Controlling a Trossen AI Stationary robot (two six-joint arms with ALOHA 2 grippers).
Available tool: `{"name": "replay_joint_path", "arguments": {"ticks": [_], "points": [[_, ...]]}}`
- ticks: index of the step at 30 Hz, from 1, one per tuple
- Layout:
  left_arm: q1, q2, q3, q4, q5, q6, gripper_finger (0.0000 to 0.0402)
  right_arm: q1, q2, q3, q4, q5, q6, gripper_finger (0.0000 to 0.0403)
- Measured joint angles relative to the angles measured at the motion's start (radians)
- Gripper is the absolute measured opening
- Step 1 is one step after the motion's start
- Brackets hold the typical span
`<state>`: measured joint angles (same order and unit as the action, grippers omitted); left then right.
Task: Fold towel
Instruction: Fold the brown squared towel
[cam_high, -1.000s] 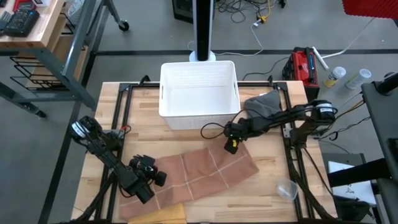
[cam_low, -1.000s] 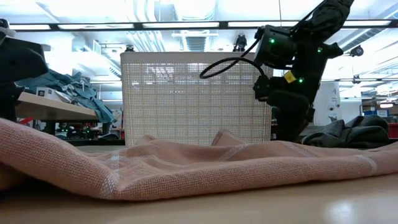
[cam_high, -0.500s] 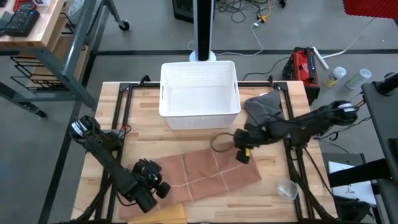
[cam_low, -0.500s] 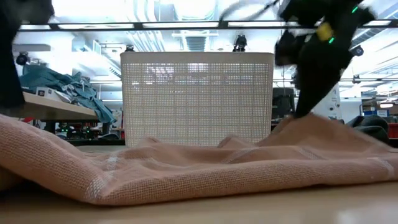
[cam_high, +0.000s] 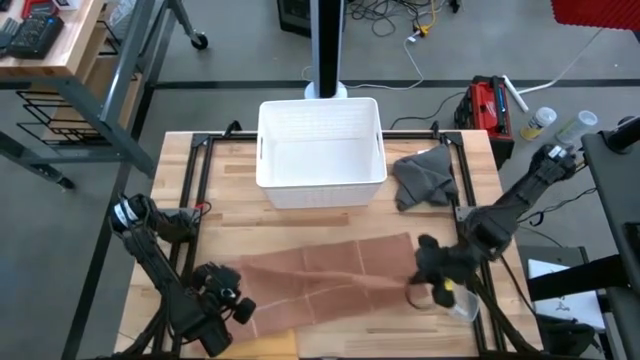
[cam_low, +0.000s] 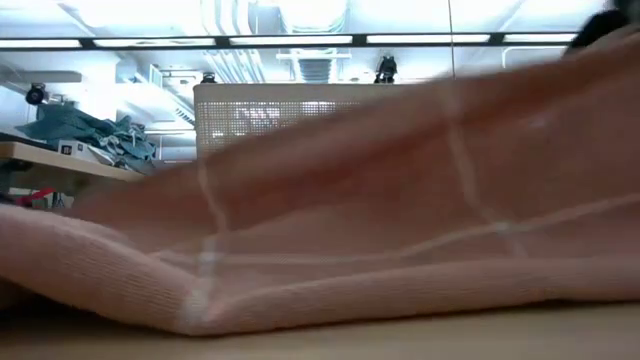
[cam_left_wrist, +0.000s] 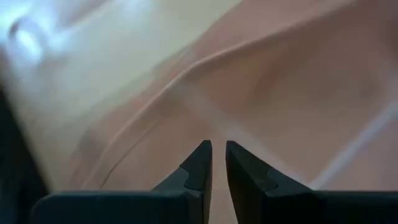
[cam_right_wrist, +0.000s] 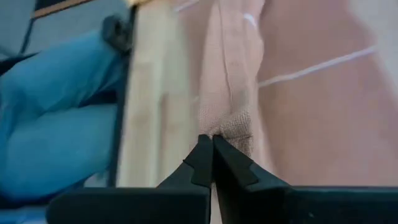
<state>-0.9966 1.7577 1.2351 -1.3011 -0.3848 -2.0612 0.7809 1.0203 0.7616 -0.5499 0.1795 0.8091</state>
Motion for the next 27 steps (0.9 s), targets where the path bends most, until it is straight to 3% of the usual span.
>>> {"name": "replay_joint_path", "arguments": {"ticks": [5,9,13,18,27], "points": [[-0.044,0.001,-0.058,-0.001,0.194,-0.110,0.0055,0.112,0.036,0.001,-0.001,-0.006,0.113,0.0000],[-0.086,-0.002,-0.096,-0.001,0.254,-0.140,0.0073,0.132,0.085,0.001,0.001,-0.005,0.142,0.0000],[-0.118,-0.002,-0.090,0.003,0.247,-0.099,0.0092,0.124,0.123,0.001,0.001,-0.003,0.131,0.0000],[-0.163,-0.003,-0.008,0.011,0.137,0.070,0.0110,0.120,0.140,0.001,0.000,-0.003,0.135,0.0000],[-0.220,-0.005,0.047,-0.071,0.141,0.224,0.0119,0.120,0.141,0.001,0.001,-0.003,0.135,0.0000]]}}
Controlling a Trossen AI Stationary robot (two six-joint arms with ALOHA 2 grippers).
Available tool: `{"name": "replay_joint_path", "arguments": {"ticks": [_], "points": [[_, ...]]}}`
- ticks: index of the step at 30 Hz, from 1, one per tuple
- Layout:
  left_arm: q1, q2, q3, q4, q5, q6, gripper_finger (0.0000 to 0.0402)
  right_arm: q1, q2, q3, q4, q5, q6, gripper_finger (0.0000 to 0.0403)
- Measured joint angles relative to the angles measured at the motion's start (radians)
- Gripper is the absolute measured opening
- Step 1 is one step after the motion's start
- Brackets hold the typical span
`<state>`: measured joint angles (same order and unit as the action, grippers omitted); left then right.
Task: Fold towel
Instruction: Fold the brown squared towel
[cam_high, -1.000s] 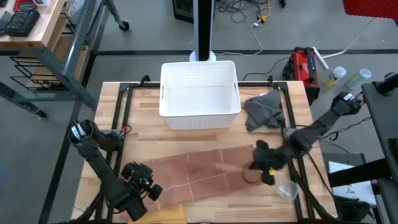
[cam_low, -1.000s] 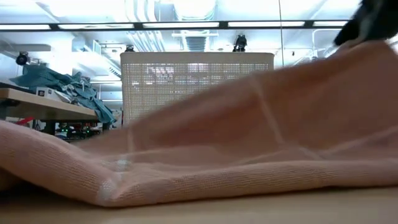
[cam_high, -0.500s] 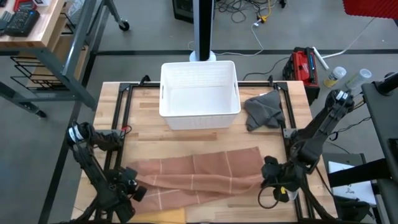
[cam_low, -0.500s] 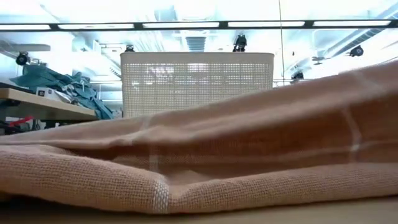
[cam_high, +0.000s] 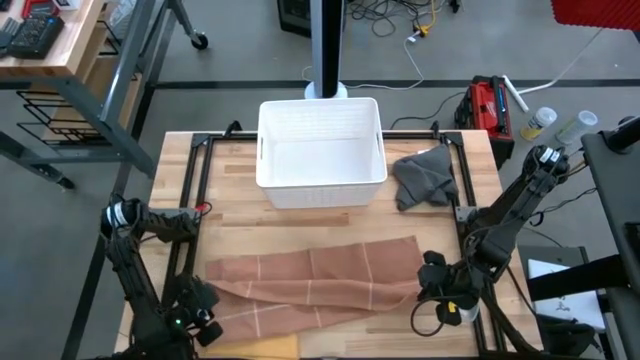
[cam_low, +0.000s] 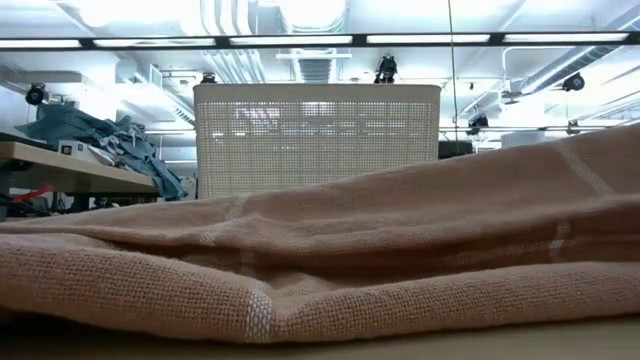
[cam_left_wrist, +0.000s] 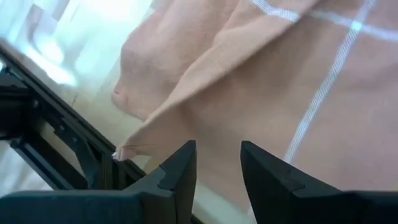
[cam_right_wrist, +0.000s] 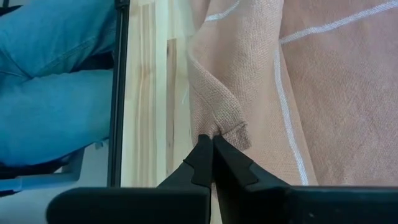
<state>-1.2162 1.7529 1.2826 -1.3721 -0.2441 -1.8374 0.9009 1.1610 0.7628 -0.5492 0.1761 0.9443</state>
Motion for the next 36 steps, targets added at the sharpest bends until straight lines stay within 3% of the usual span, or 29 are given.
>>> {"name": "replay_joint_path", "arguments": {"ticks": [15,24,28,30,33,36], "points": [[-0.009,0.000,-0.133,-0.024,0.020,0.121,0.0201,0.000,0.001,0.000,0.001,0.005,-0.004,0.0000],[-0.020,0.001,-0.198,0.008,0.020,0.158,0.0209,0.000,0.002,0.000,0.004,0.008,-0.026,0.0000],[-0.020,0.001,-0.235,0.080,0.023,0.157,0.0181,0.000,0.006,0.001,0.004,0.009,-0.036,0.0000],[-0.020,0.001,-0.241,0.123,0.025,0.157,0.0140,0.000,0.006,0.001,0.004,0.009,-0.037,0.0000],[-0.012,0.001,-0.225,0.145,0.083,0.153,0.0042,0.000,0.006,0.001,0.004,0.010,-0.039,0.0000],[-0.007,0.001,-0.169,0.147,0.150,0.127,0.0014,0.000,0.005,0.001,0.002,0.010,-0.027,0.0000]]}}
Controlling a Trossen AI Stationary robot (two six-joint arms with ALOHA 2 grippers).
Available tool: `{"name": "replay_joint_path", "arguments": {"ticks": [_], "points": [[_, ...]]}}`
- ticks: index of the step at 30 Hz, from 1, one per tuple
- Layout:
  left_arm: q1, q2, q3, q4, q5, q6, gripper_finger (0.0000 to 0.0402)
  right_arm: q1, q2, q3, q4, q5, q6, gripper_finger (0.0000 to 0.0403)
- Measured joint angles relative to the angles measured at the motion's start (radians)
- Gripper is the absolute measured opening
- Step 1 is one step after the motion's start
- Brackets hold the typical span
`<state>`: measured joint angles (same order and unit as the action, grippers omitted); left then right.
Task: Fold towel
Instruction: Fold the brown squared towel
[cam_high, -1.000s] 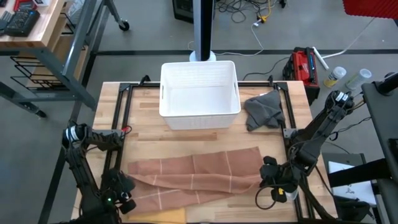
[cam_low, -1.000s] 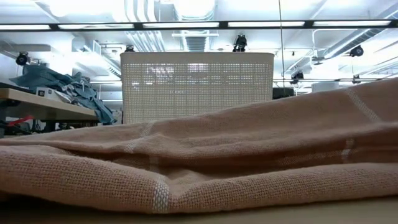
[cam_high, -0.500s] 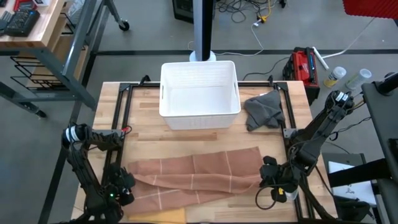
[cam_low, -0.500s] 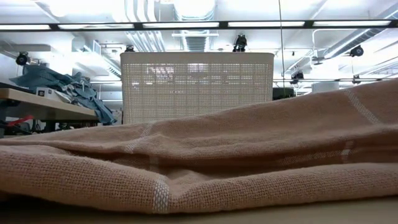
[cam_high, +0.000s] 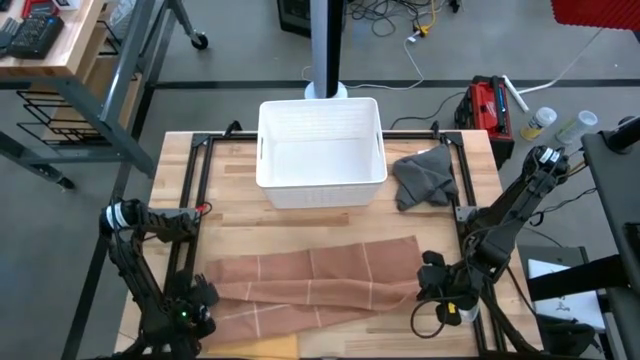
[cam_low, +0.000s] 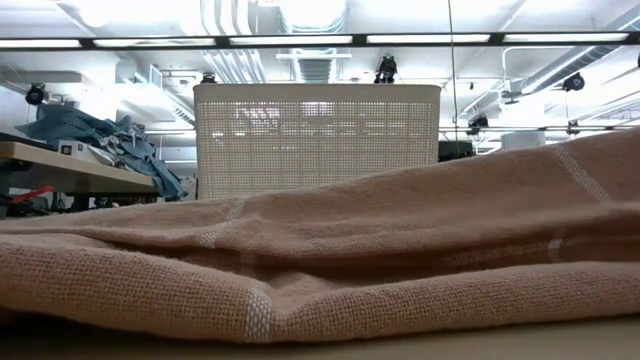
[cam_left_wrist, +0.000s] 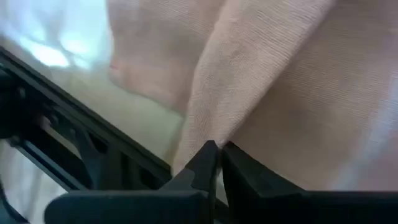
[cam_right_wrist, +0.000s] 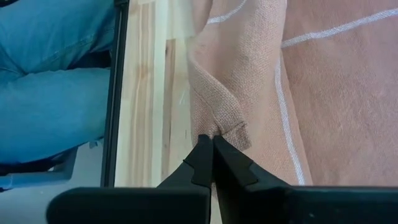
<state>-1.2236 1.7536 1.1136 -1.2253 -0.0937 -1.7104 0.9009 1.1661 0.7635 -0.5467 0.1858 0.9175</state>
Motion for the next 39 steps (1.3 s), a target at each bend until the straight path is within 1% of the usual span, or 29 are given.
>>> {"name": "replay_joint_path", "arguments": {"ticks": [3,5,9,11,15,20,23,25,26,28,31,33,37,39], "points": [[-0.002,0.000,0.086,-0.003,0.008,-0.022,0.0004,0.006,-0.001,0.000,-0.003,-0.006,0.021,0.0000],[-0.005,0.000,0.147,-0.007,0.007,-0.050,0.0003,0.026,-0.003,0.000,-0.003,-0.042,0.039,0.0000],[-0.006,0.002,0.248,0.017,0.006,-0.129,0.0001,0.099,-0.005,0.000,0.008,-0.092,0.084,0.0000],[-0.003,0.009,0.290,0.073,0.005,-0.154,0.0001,0.136,-0.005,0.006,0.009,-0.106,0.131,0.0000],[0.008,0.036,0.355,0.188,0.002,-0.216,0.0001,0.206,-0.005,0.022,0.014,-0.105,0.231,0.0000],[0.015,0.107,0.446,0.313,-0.004,-0.296,0.0000,0.259,-0.001,0.040,0.015,-0.060,0.291,0.0000],[0.015,0.161,0.513,0.336,-0.005,-0.362,0.0000,0.275,0.009,0.056,0.013,-0.055,0.298,0.0000],[0.015,0.195,0.562,0.332,-0.005,-0.375,0.0000,0.277,0.016,0.070,0.013,-0.055,0.292,0.0000],[0.015,0.212,0.586,0.313,-0.004,-0.362,0.0000,0.277,0.017,0.074,0.011,-0.054,0.278,0.0000],[0.015,0.242,0.626,0.219,-0.001,-0.325,0.0000,0.274,0.021,0.085,-0.020,-0.030,0.246,0.0000],[0.014,0.274,0.656,0.066,-0.001,-0.282,0.0000,0.266,0.024,0.106,-0.120,0.029,0.255,0.0000],[0.015,0.278,0.657,-0.024,-0.001,-0.263,0.0000,0.265,0.024,0.122,-0.199,0.055,0.306,0.0000],[0.014,0.279,0.640,-0.223,-0.001,-0.285,0.0000,0.266,0.026,0.158,-0.401,0.125,0.459,0.0000],[0.019,0.278,0.625,-0.285,-0.002,-0.288,0.0000,0.264,0.028,0.164,-0.476,0.161,0.523,0.0000]]}}
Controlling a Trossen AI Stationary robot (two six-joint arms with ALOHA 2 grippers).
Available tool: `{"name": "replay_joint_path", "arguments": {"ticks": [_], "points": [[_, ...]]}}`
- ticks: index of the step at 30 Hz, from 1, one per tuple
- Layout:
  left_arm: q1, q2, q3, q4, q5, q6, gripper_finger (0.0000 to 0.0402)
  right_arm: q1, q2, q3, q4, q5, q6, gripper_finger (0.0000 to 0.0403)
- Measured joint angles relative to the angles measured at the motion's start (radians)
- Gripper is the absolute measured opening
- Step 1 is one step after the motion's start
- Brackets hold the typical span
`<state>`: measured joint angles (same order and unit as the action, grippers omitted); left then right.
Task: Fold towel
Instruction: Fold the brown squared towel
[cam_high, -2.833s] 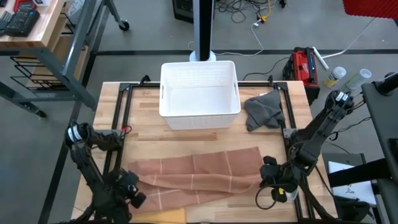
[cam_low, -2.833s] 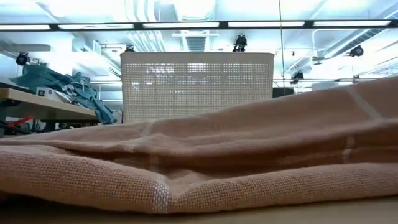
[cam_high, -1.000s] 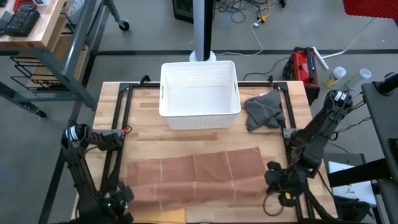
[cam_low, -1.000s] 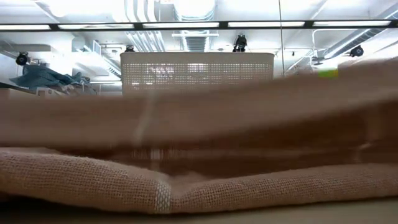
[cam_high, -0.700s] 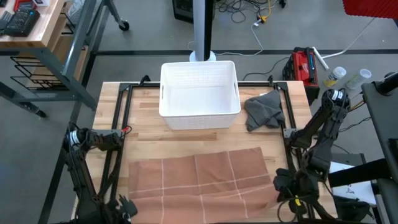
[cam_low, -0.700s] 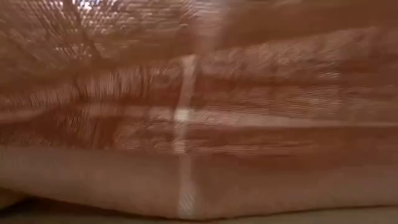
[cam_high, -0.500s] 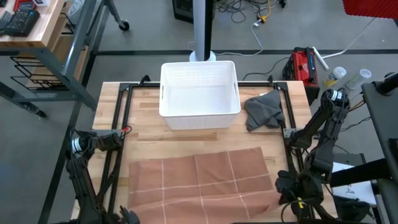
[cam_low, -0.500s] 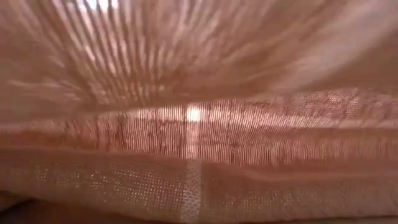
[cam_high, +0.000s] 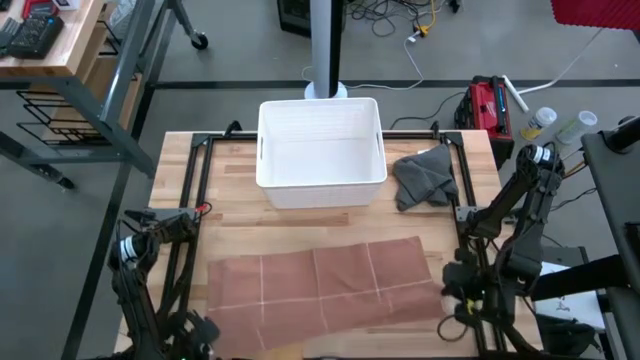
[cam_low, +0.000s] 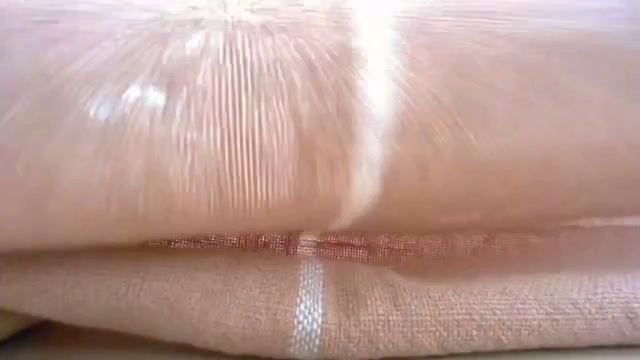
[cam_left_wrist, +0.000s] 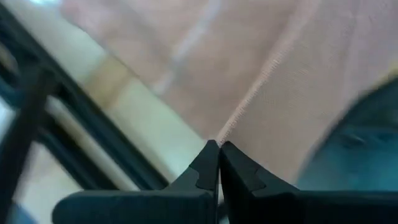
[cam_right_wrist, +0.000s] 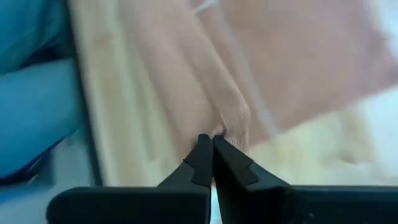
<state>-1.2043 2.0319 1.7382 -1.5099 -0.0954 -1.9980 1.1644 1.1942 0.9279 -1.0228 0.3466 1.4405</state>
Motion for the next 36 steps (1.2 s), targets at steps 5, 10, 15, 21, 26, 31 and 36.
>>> {"name": "replay_joint_path", "arguments": {"ticks": [5,10,15,21,26,31,36], "points": [[0.020,-0.002,-0.064,-0.059,-0.007,0.012,0.0000,-0.020,0.006,-0.003,-0.115,0.060,0.109,0.0000],[0.052,-0.002,-0.173,-0.062,-0.010,-0.004,0.0000,-0.052,0.042,-0.005,-0.135,0.083,0.108,0.0000],[0.085,-0.004,-0.279,-0.062,-0.010,-0.006,0.0000,-0.110,0.109,-0.005,-0.186,0.085,0.086,0.0000],[0.099,-0.005,-0.361,-0.061,-0.011,0.030,0.0000,-0.181,0.202,-0.005,-0.235,0.084,0.048,0.0000],[0.100,-0.006,-0.422,-0.061,-0.018,0.046,0.0000,-0.246,0.262,-0.005,-0.248,0.086,-0.022,0.0000],[0.102,-0.006,-0.473,-0.058,-0.069,0.043,0.0000,-0.316,0.308,-0.005,-0.250,0.110,-0.087,0.0000],[0.112,-0.006,-0.515,-0.051,-0.074,0.042,0.0000,-0.372,0.351,-0.005,-0.250,0.127,-0.140,0.0000]]}}
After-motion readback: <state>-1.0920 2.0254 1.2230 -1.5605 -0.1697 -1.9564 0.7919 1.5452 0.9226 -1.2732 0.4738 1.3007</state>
